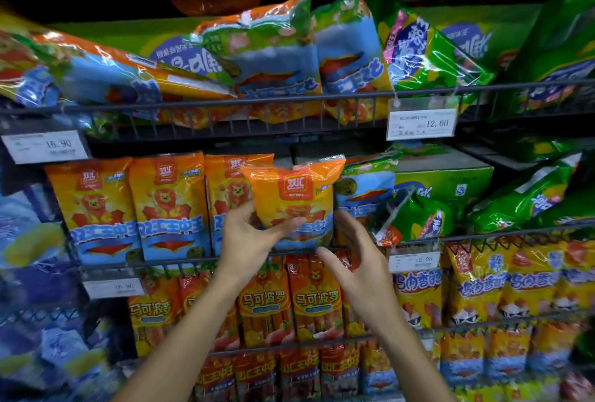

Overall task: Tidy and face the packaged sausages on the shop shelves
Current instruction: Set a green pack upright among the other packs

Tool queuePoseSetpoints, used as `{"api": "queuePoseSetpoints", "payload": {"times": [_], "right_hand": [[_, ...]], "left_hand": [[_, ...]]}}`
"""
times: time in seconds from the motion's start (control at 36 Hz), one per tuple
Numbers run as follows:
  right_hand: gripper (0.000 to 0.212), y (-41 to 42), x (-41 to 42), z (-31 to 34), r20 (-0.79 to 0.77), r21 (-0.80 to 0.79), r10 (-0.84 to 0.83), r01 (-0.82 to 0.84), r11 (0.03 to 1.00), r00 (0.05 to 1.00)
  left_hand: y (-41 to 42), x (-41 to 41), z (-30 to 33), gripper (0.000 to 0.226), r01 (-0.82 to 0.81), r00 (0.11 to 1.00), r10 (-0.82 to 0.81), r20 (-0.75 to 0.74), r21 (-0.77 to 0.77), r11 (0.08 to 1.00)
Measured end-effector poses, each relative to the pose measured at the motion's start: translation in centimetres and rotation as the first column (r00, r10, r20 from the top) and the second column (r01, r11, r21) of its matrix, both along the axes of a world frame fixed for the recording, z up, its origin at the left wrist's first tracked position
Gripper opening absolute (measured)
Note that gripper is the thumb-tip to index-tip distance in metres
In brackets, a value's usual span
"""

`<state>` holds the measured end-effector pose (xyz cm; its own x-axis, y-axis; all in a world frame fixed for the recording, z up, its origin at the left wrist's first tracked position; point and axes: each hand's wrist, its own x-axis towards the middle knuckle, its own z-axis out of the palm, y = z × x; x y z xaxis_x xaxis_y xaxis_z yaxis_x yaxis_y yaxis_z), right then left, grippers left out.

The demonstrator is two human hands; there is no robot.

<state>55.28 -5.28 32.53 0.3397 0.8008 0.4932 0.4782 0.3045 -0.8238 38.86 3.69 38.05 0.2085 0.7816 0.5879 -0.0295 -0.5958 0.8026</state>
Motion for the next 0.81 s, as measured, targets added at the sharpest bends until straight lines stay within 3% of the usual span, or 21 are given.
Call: {"api": "queuePoseSetpoints", "payload": {"times": [0.17, 0.36, 0.44, 0.56, 0.67, 0.75, 0.81], "right_hand": [[0.057, 0.8, -0.7, 2.9, 0.000, 0.108, 0.020, -0.019, 0.994, 1.000], [0.053, -2.0, -1.7, 5.1, -0.065, 0.253, 0.111, -0.091, 0.963, 0.992], [0.048, -3.0, -2.1, 4.7, -0.141, 0.196, 0.207, -0.178, 0.964, 0.968], [0.053, -3.3, -2.6, 2.6, -0.244, 0.048, 0.178, -0.172, 0.984, 0.953], [0.050, -3.6, -3.6, 0.3, -0.433, -0.032, 0.137, -0.167, 0.985, 0.891], [0.054, -4.0, -4.3, -0.6, -0.489, -0.045, 0.104, -0.145, 0.988, 0.866], [0.041, -4.3, -4.9, -0.9, -0.496, -0.034, 0.110, -0.145, 0.989, 0.861]], "left_hand": [[-0.6, -0.4, 0.4, 0.038, 0.037, 0.999, -0.038, 0.019, 0.043, 0.998], [-3.2, -1.2, 2.7, 0.031, 0.127, 0.973, -0.140, 0.182, 0.080, 0.989], [-4.5, -1.5, 2.7, 0.028, 0.167, 0.967, -0.157, 0.200, -0.032, 0.985], [-5.4, -1.6, 1.2, 0.038, 0.199, 0.975, -0.161, 0.155, -0.276, 0.940], [-6.3, -2.0, -1.2, 0.052, 0.306, 0.952, -0.278, 0.131, -0.479, 0.823], [-6.9, -2.8, -2.9, 0.047, 0.326, 0.936, -0.342, 0.084, -0.576, 0.750], [-7.0, -3.2, -3.9, 0.045, 0.317, 0.936, -0.343, 0.081, -0.620, 0.718]]}}
